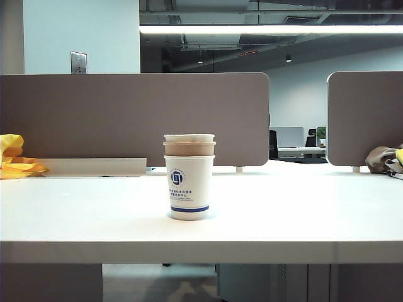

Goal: Pick up all the paper cups on the table one by one and stack them together.

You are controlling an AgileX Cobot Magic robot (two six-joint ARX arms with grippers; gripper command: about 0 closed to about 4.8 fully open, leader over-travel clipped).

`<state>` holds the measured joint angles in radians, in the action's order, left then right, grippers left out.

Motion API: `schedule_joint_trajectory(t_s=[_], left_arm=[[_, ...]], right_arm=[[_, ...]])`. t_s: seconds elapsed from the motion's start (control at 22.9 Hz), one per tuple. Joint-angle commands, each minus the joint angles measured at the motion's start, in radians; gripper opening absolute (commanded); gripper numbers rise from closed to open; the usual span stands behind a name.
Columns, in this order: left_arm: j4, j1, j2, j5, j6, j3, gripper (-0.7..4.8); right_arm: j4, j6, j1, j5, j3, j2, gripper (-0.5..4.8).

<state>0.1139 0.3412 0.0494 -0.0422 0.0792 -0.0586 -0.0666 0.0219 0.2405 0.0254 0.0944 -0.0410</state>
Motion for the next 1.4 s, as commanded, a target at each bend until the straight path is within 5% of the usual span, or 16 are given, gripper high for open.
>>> schedule_joint_trajectory(t_s=[0.04,0.65,1.18,1.4], left_arm=[[-0.007,0.0,-0.02,-0.005,0.0,0.014,-0.05],[-0.056,-0.013,-0.044,-0.006,0.0,0.051,-0.05],[-0.056,-0.265,-0.044,-0.006,0.0,0.051,-0.05],[-0.056,-0.319,-0.044,-0.003,0.0,0.051,-0.05]], right_arm=[[0.014,0.004,-0.001,-0.001,-0.005,0.011,-0.01],[0.095,0.004,-0.004,-0.001,-0.093,0.039,-0.01],[0.122,0.004,-0.253,-0.008,-0.093,0.039,-0.01],[0.122,0.004,-0.258,-0.005,-0.093,0.039,-0.01]])
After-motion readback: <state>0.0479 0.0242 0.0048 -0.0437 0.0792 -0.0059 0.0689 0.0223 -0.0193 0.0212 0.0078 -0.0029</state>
